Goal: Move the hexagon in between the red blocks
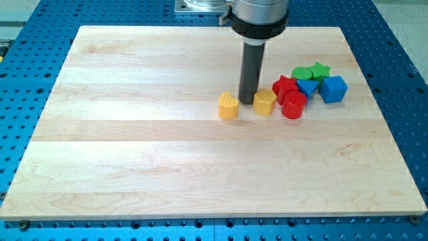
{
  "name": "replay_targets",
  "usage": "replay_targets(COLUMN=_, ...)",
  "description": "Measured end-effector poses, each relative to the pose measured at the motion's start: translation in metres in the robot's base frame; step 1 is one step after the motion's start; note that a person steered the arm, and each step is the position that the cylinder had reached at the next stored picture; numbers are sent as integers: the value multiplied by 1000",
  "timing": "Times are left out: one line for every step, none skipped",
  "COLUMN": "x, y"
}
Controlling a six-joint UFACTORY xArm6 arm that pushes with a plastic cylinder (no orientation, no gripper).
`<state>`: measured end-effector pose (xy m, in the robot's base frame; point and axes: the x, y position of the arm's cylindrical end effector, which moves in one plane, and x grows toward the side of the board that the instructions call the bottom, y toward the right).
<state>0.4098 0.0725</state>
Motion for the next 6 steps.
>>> replay_targets(x=2, y=16)
replay_targets(x=5, y=-12)
replay_targets(x=34, y=-7)
replay_targets(x=53, y=-1)
replay_targets(x=53, y=19)
replay_targets(x=53, y=44)
